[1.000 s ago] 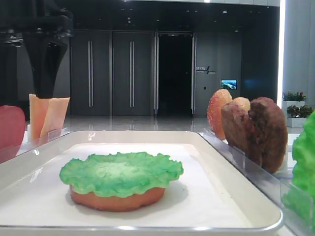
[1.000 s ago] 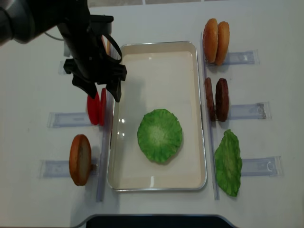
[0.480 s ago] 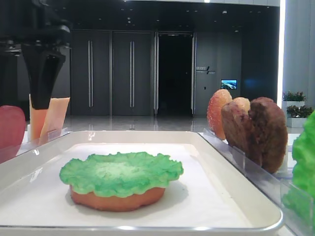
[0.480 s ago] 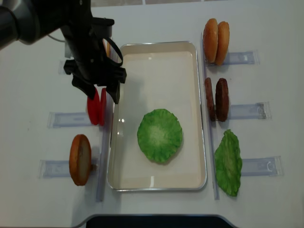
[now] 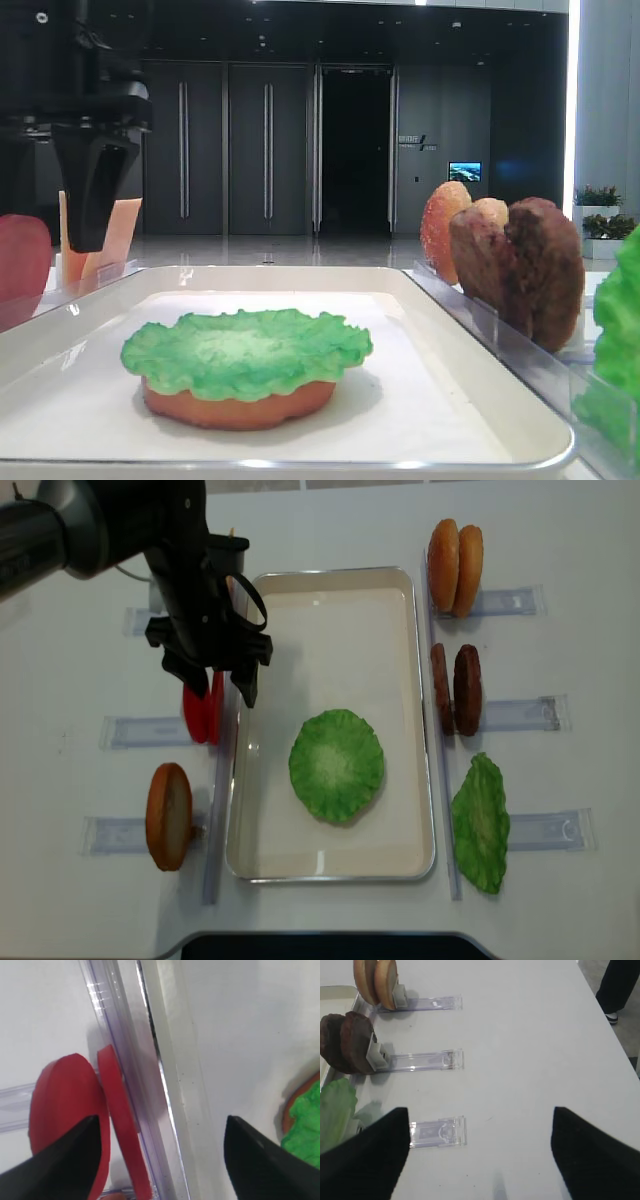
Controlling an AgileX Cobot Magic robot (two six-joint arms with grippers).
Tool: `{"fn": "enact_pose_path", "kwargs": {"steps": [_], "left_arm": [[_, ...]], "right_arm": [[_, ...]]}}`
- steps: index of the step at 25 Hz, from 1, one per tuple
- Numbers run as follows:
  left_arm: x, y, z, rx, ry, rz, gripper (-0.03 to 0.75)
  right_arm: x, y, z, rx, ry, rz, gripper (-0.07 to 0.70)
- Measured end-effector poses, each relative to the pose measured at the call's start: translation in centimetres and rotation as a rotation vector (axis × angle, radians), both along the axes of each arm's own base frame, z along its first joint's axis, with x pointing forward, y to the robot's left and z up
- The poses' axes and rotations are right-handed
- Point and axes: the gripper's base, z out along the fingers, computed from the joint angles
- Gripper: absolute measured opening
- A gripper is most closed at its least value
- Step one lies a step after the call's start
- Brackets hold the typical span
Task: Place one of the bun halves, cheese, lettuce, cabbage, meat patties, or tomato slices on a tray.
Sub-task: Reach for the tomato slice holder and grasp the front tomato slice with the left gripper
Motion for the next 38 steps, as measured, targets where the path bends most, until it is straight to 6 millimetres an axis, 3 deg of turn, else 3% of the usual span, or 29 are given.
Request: {"fn": "enact_pose_path", "kwargs": {"steps": [8, 20, 31, 38], "left_arm": [[-0.16, 0.23, 0.0, 0.026, 0.017, -0.007, 0.428], [-0.21, 0.58, -0.44, 0.075, 0.049, -0.026, 0.379], [-0.15, 0.88, -0.41, 0.108, 0.043, -0.045, 0.058], [-0.25, 0.96, -0.39, 0.117, 0.055, -0.052, 0.05]], "right_arm": [[0.0, 0.0, 0.0, 0.0, 0.0, 0.0, 0.577], [0.0, 0.0, 0.0, 0.0, 0.0, 0.0, 0.577], [0.0, 0.0, 0.0, 0.0, 0.0, 0.0, 0.577], [0.0, 0.0, 0.0, 0.0, 0.0, 0.0, 0.577]]}}
